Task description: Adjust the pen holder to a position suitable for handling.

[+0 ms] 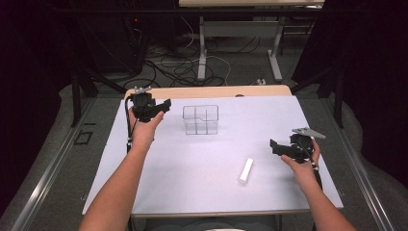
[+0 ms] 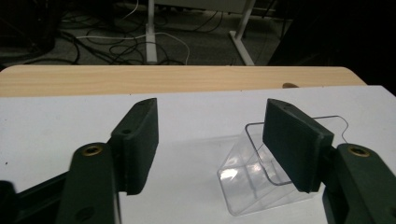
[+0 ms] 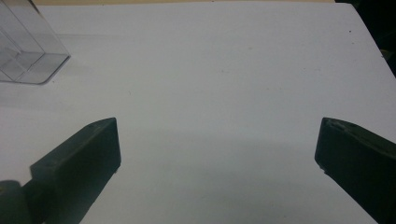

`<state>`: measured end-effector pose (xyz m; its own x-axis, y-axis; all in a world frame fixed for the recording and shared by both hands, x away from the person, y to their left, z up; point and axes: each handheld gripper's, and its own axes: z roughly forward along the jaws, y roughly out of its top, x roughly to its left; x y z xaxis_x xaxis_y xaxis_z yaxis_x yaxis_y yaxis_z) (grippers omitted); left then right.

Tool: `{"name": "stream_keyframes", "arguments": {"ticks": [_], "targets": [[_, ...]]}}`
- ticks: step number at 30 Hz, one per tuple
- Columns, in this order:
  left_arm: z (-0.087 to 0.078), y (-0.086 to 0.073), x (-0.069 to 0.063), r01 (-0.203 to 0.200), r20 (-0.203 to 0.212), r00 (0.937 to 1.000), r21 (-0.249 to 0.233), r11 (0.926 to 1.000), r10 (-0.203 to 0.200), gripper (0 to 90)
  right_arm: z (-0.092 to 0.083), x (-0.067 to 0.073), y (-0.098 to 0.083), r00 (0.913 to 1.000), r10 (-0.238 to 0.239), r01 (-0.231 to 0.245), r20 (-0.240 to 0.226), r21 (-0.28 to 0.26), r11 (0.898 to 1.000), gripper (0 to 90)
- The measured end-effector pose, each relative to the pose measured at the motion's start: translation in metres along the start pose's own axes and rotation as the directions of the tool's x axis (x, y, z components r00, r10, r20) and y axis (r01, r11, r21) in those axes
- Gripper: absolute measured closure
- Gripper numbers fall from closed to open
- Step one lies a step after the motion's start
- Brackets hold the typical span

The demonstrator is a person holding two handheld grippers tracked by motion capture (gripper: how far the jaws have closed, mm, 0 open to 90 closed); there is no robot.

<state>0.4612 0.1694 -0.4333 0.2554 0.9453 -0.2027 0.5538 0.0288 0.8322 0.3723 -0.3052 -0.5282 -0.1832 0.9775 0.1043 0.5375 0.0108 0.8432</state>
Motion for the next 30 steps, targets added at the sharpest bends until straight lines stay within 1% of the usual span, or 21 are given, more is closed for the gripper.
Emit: {"name": "stream_keyframes", "arguments": {"ticks": [2,3,5,6,8,10,11,12,13,15,17,19,22,23,24,26,27,30], "targets": [[0.003,0.002,-0.002,0.009,-0.003,1.0000,0.019,0.9998,-0.009,39.0,0.000,-0.001,0.000,1.0000,-0.001,0.001,0.000,0.001,1.000,0.0],[0.004,0.003,-0.002,0.015,0.001,0.9999,0.038,0.9992,-0.015,40.3,0.000,-0.001,0.000,1.0000,-0.001,0.001,0.000,0.001,1.000,0.0],[0.008,0.004,-0.005,0.034,0.002,0.9994,0.036,0.9988,-0.034,40.8,0.001,-0.001,0.000,1.0000,-0.001,0.001,-0.003,0.001,1.000,0.0],[0.010,0.005,-0.006,0.038,0.011,0.9992,0.039,0.9985,-0.039,41.9,0.001,-0.001,0.000,1.0000,0.000,0.000,-0.005,0.002,1.000,0.0],[0.014,0.006,-0.008,0.029,0.004,0.9996,0.059,0.9979,-0.029,43.4,0.001,0.000,-0.001,1.0000,0.006,-0.006,-0.008,0.007,1.000,0.0],[0.018,0.006,-0.011,0.023,-0.005,0.9997,0.064,0.9977,-0.023,46.2,0.001,0.000,-0.001,0.9999,0.008,-0.008,-0.010,0.009,1.000,0.0],[0.020,0.005,-0.012,0.027,-0.001,0.9996,0.072,0.9970,-0.027,48.3,0.001,0.000,-0.001,1.0000,0.007,-0.007,-0.006,0.008,1.000,0.0],[0.022,0.006,-0.013,0.022,0.007,0.9997,0.092,0.9955,-0.023,51.1,0.001,0.000,-0.001,0.9999,0.007,-0.007,-0.011,0.009,1.000,0.0],[0.025,0.005,-0.014,0.011,0.007,0.9999,0.098,0.9952,-0.012,51.4,0.002,-0.001,-0.001,0.9999,0.004,-0.004,-0.011,0.008,1.000,0.0],[0.030,0.004,-0.018,-0.010,-0.008,0.9999,0.111,0.9937,0.011,54.3,0.002,-0.001,-0.001,1.0000,0.002,-0.002,-0.009,0.008,1.000,0.0],[0.034,0.003,-0.020,-0.018,-0.017,0.9997,0.133,0.9910,0.020,57.9,0.002,-0.001,-0.001,0.9999,0.007,-0.007,-0.011,0.010,1.000,0.0],[0.038,0.001,-0.022,-0.014,-0.014,0.9998,0.149,0.9888,0.016,60.2,0.002,-0.001,-0.002,0.9999,0.007,-0.007,-0.013,0.012,1.000,0.0],[0.044,-0.002,-0.025,-0.018,-0.026,0.9994,0.178,0.9838,0.023,64.9,0.002,0.000,-0.002,0.9999,0.007,-0.006,-0.016,0.014,1.000,0.0],[0.046,-0.002,-0.026,-0.014,-0.029,0.9994,0.186,0.9825,0.019,65.9,0.003,-0.001,-0.002,0.9998,0.006,-0.006,-0.017,0.015,1.000,0.0],[0.048,-0.003,-0.026,-0.015,-0.023,0.9995,0.190,0.9816,0.020,66.6,0.003,-0.001,-0.002,0.9998,0.006,-0.006,-0.018,0.016,1.000,0.0],[0.051,-0.004,-0.027,-0.007,-0.032,0.9994,0.198,0.9802,0.014,68.2,0.003,-0.001,-0.002,0.9998,0.003,-0.003,-0.018,0.016,1.000,0.0],[0.052,-0.005,-0.027,-0.009,-0.027,0.9995,0.201,0.9794,0.015,68.9,0.003,-0.001,-0.002,0.9998,0.003,-0.003,-0.019,0.017,1.000,0.0],[0.056,-0.006,-0.027,-0.007,-0.036,0.9993,0.217,0.9761,0.015,71.2,0.003,-0.001,-0.002,0.9998,0.007,-0.006,-0.019,0.016,1.000,0.0]]}}
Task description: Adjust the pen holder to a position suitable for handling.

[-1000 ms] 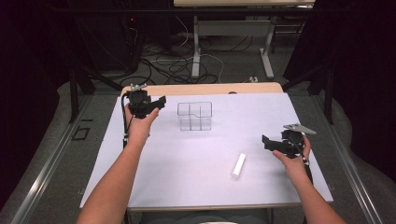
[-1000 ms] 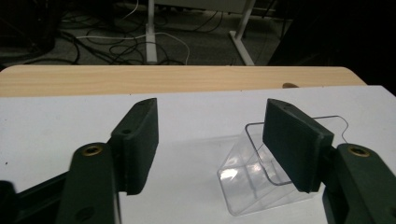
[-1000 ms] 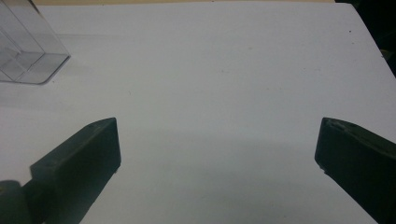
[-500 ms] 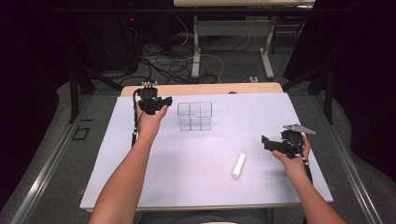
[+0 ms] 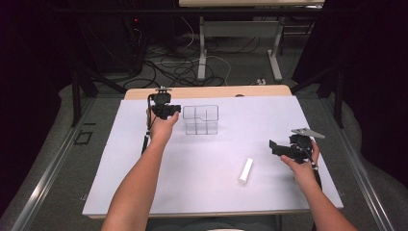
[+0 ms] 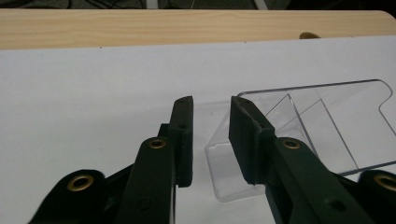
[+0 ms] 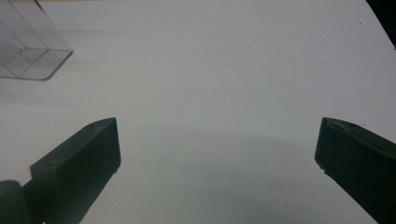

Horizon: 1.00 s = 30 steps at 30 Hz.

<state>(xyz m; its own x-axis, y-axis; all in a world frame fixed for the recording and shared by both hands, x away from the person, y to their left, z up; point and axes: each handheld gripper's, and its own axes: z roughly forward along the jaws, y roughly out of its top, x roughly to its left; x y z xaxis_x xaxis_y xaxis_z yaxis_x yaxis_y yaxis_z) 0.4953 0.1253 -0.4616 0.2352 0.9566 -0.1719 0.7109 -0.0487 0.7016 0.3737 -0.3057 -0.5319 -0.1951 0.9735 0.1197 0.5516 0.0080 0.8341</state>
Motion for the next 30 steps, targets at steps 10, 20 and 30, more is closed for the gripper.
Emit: {"name": "stream_keyframes", "arguments": {"ticks": [10,20,30], "targets": [[0.013,-0.005,-0.005,0.018,-0.008,0.9998,0.039,0.9991,-0.018,78.8,0.000,0.000,0.000,0.9999,0.013,-0.013,-0.004,0.005,1.000,0.0],[0.017,-0.008,-0.010,0.000,0.012,0.9999,0.052,0.9986,-0.001,88.0,0.000,-0.001,0.000,1.0000,0.009,-0.009,-0.004,0.005,1.000,0.0],[0.016,-0.011,-0.010,0.007,0.019,0.9998,0.042,0.9991,-0.007,89.9,0.001,0.001,0.000,0.9999,0.014,-0.014,-0.003,0.008,1.000,0.0]]}}
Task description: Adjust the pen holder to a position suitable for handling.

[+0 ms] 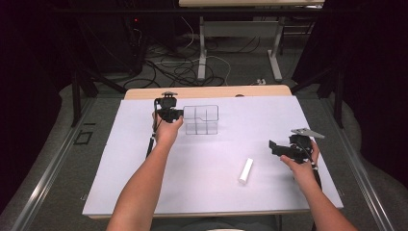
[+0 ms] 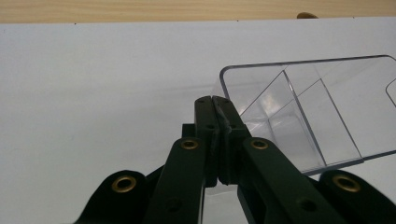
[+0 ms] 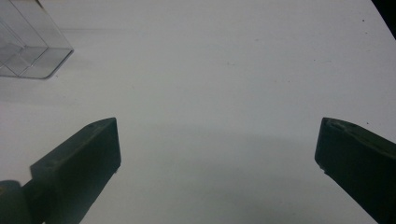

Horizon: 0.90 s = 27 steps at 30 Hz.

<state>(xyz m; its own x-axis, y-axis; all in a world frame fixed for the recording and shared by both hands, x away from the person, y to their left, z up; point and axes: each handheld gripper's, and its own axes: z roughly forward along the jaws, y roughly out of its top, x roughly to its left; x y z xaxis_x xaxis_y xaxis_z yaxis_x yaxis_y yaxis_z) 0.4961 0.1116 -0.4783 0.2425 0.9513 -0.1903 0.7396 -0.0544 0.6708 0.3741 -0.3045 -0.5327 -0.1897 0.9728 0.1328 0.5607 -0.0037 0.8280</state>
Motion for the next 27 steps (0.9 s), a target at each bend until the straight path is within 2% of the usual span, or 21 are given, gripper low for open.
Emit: {"name": "stream_keyframes", "arguments": {"ticks": [6,16,27], "targets": [[0.001,0.000,-0.003,-0.001,0.005,1.0000,-0.002,1.0000,0.001,89.9,0.001,0.000,0.000,1.0000,-0.009,0.009,-0.003,0.001,1.000,0.0],[0.005,-0.003,-0.017,0.002,0.021,0.9998,-0.021,0.9998,-0.002,89.9,0.002,0.001,0.000,1.0000,-0.006,0.006,-0.003,0.002,1.000,0.0],[0.005,-0.004,-0.027,0.007,0.023,0.9997,-0.005,1.0000,-0.007,89.9,0.002,0.001,0.000,1.0000,-0.002,0.002,-0.006,0.003,1.000,0.0]]}}
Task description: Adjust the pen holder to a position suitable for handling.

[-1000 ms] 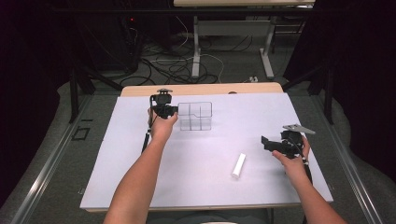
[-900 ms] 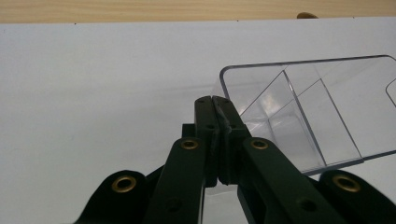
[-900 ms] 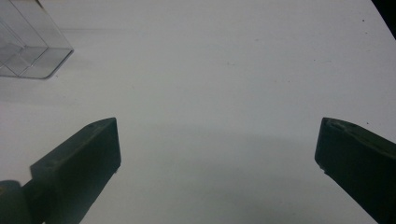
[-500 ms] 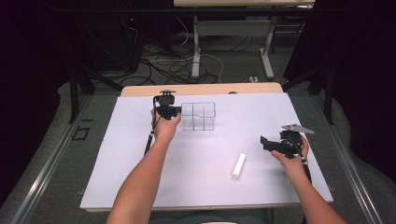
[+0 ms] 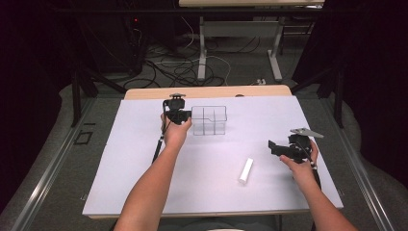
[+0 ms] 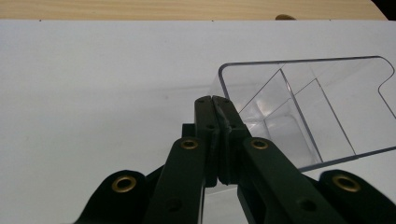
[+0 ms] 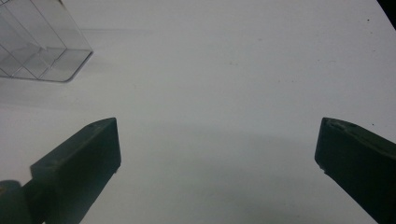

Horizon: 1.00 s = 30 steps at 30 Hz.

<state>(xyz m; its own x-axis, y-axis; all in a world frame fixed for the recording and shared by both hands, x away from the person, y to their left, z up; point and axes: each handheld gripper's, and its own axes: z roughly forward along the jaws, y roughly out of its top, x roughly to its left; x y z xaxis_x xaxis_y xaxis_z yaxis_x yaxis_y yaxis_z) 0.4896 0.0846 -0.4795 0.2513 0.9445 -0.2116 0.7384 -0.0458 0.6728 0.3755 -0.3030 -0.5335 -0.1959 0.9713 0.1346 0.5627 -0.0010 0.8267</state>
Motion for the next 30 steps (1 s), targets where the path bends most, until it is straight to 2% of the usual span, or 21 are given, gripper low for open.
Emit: {"name": "stream_keyframes", "arguments": {"ticks": [5,9,12,22,30], "targets": [[0.001,-0.001,-0.004,0.015,0.003,0.9999,-0.004,0.9999,-0.015,89.9,0.001,0.000,0.000,1.0000,-0.008,0.008,-0.003,0.000,1.000,0.0],[0.001,-0.002,-0.007,0.000,0.007,1.0000,-0.002,1.0000,0.000,89.8,0.001,-0.001,0.000,0.9999,-0.016,0.016,-0.003,0.001,1.000,0.0],[0.001,-0.002,-0.006,0.007,0.009,0.9999,0.001,1.0000,-0.007,88.3,0.001,-0.001,0.000,1.0000,-0.007,0.007,-0.001,0.002,1.000,0.0],[-0.007,-0.002,-0.003,-0.019,0.024,0.9995,0.012,0.9998,0.019,81.3,0.000,-0.002,-0.001,0.9999,-0.012,0.012,0.000,-0.002,1.000,0.0],[-0.020,-0.004,0.001,-0.018,0.075,0.9970,-0.030,0.9994,0.020,74.3,0.000,0.000,-0.001,1.0000,-0.007,0.007,-0.002,0.003,1.000,0.2]]}}
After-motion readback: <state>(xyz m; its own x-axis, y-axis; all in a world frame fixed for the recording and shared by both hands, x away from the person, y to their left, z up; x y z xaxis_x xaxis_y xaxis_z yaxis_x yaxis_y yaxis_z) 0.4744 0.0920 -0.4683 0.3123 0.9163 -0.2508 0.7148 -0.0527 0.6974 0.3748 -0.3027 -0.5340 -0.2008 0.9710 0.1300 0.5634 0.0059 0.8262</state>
